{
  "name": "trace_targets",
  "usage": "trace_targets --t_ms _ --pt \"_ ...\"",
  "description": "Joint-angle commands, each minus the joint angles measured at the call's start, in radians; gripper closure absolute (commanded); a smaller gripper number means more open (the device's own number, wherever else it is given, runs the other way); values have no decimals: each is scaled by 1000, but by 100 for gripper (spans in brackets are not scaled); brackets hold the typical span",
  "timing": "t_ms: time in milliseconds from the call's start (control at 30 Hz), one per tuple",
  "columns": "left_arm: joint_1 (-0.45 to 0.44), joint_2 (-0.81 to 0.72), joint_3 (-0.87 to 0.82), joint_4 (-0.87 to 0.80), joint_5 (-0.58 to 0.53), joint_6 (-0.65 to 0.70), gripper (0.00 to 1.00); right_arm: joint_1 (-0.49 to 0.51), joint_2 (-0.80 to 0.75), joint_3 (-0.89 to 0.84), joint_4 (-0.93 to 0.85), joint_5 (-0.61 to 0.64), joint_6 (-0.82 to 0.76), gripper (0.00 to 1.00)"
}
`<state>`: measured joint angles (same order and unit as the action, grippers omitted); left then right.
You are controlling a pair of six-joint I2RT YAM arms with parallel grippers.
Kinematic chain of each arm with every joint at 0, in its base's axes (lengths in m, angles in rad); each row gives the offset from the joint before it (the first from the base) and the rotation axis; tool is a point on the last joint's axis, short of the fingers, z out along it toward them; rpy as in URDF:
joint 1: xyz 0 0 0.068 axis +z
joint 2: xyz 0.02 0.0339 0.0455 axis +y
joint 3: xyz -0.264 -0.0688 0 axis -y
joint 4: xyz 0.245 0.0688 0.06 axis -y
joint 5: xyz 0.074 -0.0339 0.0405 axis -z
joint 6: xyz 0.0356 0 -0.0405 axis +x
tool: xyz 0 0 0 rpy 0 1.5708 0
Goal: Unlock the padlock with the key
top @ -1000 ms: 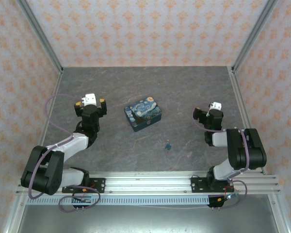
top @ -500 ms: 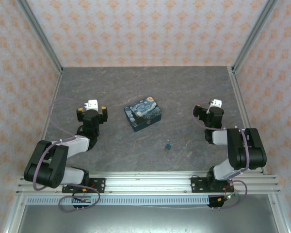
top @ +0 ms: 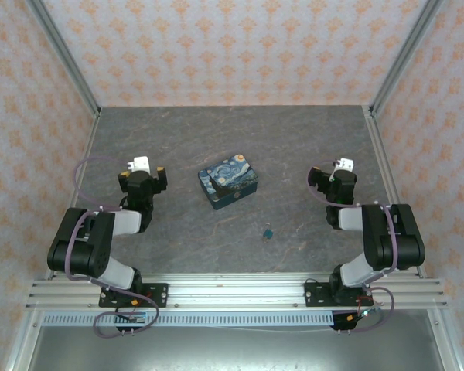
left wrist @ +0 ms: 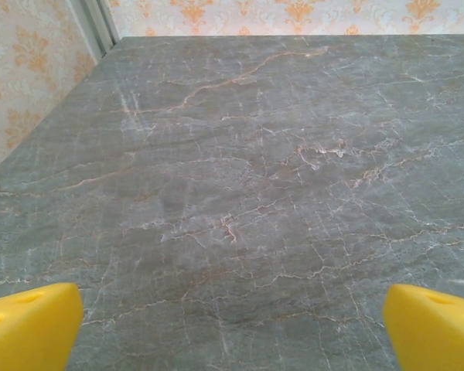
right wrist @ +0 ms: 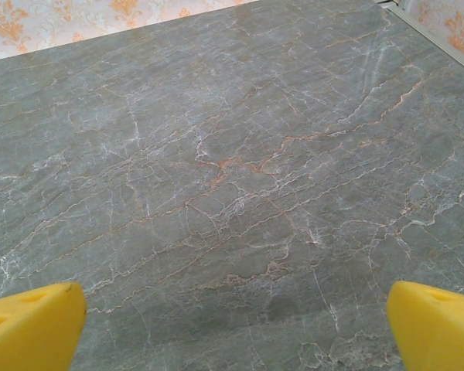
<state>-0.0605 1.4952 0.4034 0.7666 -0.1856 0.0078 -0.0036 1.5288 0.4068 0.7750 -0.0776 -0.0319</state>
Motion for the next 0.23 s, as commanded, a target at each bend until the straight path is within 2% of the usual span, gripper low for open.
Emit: trace_targets --t_ms 0,200 --pt "4 0 14 -8 12 -15 0 -1 -7 15 -6 10 -17 1" --pt "4 0 14 -7 13 -15 0 1 -10 15 -3 14 -17 1"
